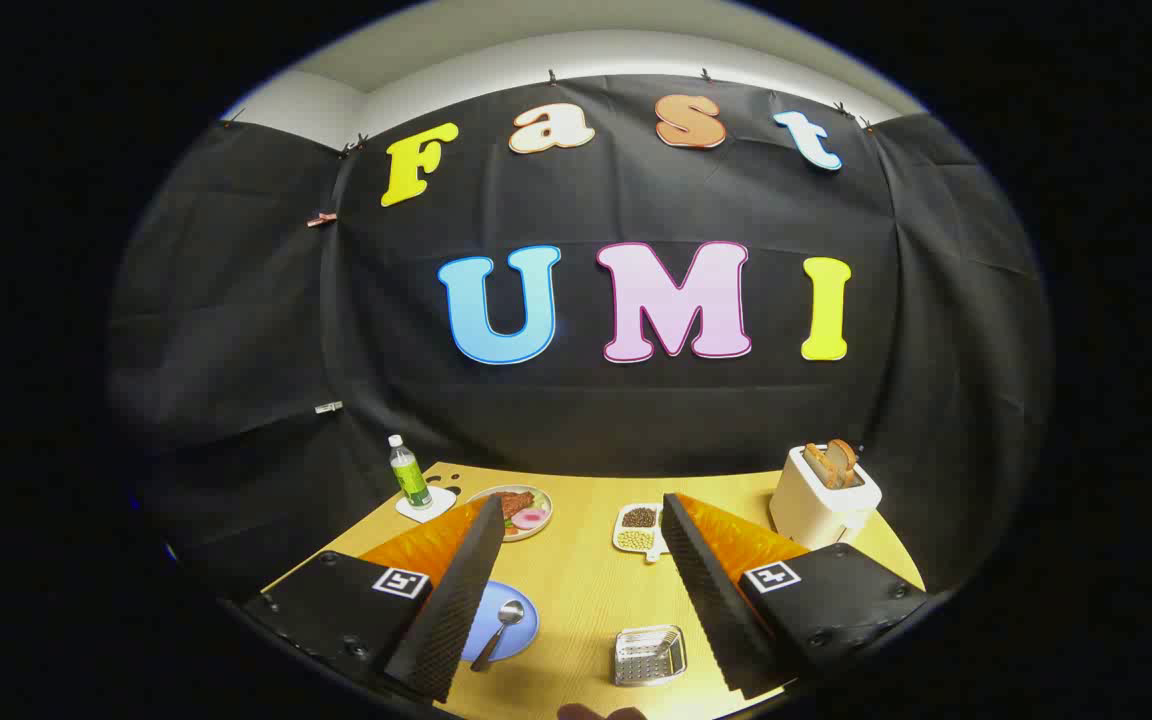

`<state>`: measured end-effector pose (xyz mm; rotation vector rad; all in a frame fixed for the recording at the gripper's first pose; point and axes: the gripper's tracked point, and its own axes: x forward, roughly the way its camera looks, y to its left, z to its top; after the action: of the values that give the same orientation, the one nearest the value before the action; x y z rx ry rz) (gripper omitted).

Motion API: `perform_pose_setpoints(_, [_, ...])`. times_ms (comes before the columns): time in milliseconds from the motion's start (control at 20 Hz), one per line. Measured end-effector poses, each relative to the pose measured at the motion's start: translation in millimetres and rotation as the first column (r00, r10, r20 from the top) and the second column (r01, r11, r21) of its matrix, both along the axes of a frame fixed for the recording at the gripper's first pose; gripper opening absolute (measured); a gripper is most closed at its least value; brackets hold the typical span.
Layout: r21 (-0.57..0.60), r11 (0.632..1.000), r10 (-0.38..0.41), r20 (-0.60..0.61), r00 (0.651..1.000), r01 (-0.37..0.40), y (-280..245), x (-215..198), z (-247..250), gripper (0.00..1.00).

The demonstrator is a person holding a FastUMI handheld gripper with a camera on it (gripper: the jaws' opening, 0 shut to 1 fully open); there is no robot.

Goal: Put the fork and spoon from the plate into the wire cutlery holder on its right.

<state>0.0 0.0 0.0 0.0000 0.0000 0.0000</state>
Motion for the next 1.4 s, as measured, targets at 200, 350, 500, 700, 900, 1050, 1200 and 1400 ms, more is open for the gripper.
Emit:
perform_pose_setpoints(200, [0.002, 1.000, -0.006, 0.002, 1.000, 0.006, -1, -5, -3, 0.98])
perform_pose_setpoints(350, [0.002, 1.000, -0.021, -0.001, 1.000, 0.021, -3, -7, -5, 0.98])
perform_pose_setpoints(500, [-0.001, 0.999, -0.042, -0.010, 0.999, 0.042, -5, -9, -10, 0.98])
perform_pose_setpoints(700, [-0.006, 0.997, -0.076, -0.028, 0.997, 0.076, -9, -13, -18, 0.98])
perform_pose_setpoints(900, [-0.016, 0.995, -0.095, -0.051, 0.994, 0.094, -4, -14, -31, 0.98])
perform_pose_setpoints(1050, [-0.032, 0.996, -0.088, -0.077, 0.993, 0.086, 6, -12, -45, 0.98])
perform_pose_setpoints(1200, [-0.072, 0.996, -0.065, -0.131, 0.989, 0.056, 24, -5, -69, 0.98])
perform_pose_setpoints(1400, [-0.085, 0.996, -0.022, -0.201, 0.979, 0.005, 55, 13, -96, 0.98])
